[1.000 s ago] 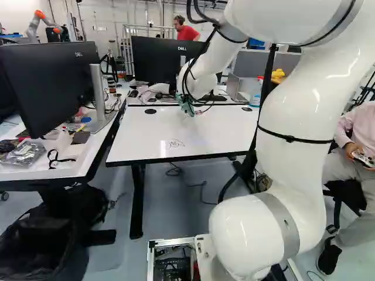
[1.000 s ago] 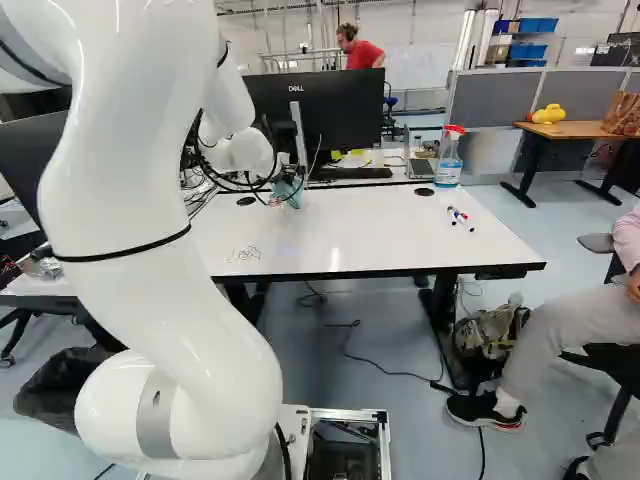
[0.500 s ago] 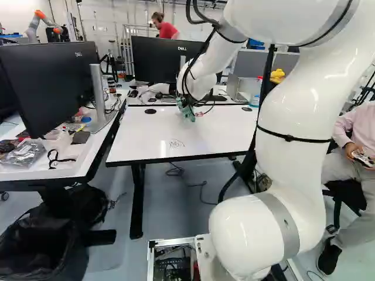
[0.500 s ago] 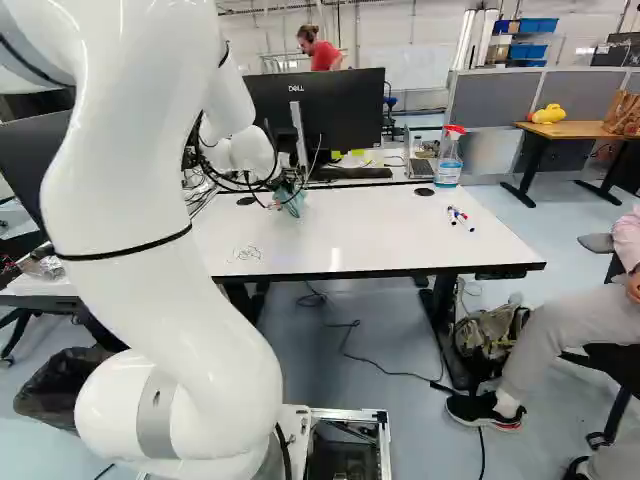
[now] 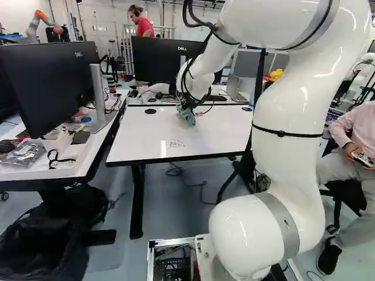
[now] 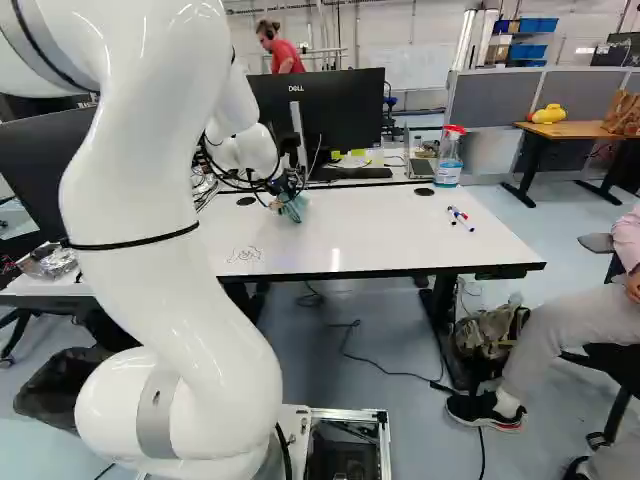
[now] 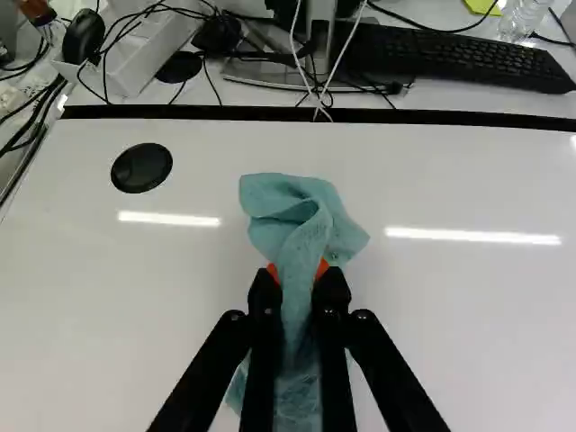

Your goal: Clean the table with the green towel

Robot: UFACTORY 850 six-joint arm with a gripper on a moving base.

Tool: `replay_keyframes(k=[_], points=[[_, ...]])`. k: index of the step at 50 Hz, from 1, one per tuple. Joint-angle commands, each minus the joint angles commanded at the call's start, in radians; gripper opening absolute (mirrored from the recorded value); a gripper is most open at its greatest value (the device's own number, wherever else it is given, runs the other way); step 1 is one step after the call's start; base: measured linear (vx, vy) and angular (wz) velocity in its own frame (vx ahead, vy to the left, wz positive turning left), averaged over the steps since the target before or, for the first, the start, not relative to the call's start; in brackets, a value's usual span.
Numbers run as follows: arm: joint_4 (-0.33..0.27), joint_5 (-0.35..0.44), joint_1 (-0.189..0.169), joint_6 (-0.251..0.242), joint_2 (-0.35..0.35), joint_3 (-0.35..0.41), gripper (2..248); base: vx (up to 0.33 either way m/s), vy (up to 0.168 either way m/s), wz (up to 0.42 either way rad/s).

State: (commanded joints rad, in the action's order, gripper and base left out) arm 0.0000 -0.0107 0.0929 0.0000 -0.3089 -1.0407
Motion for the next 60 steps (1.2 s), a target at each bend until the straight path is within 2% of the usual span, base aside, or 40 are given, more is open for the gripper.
replay_keyframes(k=[34, 43, 60], points=[[0.000, -0.136, -0.006, 0.000, -0.092, -0.114, 47, 0.000, 0.000, 0.000], [0.000, -0.136, -0.007, 0.000, -0.119, -0.149, 47, 0.000, 0.000, 0.000], [0.000, -0.136, -0.007, 0.000, -0.120, -0.149, 47, 0.000, 0.000, 0.000]])
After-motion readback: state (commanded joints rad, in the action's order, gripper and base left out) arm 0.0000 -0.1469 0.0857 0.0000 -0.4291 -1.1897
